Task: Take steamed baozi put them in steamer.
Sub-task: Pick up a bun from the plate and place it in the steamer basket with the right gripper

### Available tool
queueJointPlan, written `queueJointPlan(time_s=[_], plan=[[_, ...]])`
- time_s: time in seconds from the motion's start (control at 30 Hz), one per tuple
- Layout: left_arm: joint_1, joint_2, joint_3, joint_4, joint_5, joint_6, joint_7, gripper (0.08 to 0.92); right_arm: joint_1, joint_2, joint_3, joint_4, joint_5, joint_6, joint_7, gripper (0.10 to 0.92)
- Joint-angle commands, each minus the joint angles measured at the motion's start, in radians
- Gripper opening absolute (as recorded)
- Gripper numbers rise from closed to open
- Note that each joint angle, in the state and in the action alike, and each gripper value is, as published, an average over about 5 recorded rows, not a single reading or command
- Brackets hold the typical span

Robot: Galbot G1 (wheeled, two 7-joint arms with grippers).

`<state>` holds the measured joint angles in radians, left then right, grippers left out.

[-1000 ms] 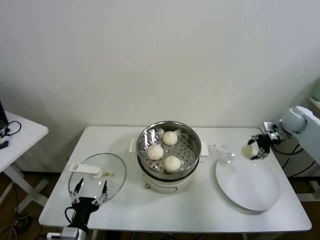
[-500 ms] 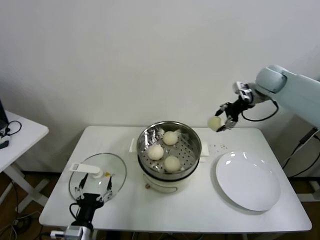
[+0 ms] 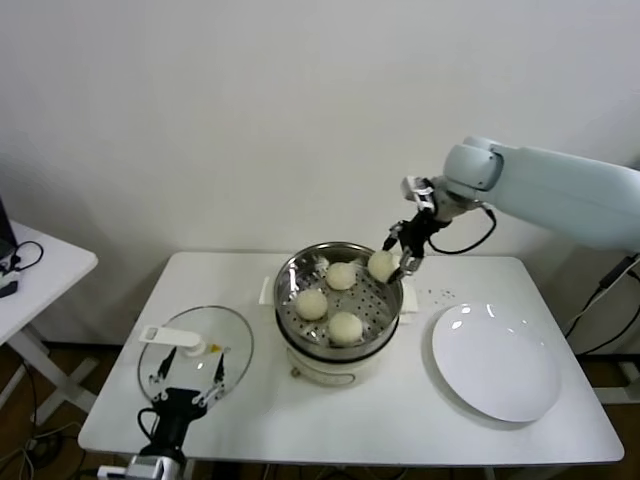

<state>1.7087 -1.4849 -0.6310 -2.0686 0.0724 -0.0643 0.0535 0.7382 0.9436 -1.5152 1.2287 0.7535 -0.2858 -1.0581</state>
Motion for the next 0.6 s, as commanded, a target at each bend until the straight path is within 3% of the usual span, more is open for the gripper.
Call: queueJointPlan(time_s=[0.03,0.6], plan=[[0.001,0.004,-0.001,-0.001,-0.008,0.000,0.001,0.823,-0.077,0.059,-0.054,0.008,-0.014,-0.032,0.042,0.714],[-0.014,0.008,-0.008,0.019,-0.019,0.002,0.002,0.823,-0.150,0.121,-0.026,-0.133,-0.087,-0.015,0.038,0.712]])
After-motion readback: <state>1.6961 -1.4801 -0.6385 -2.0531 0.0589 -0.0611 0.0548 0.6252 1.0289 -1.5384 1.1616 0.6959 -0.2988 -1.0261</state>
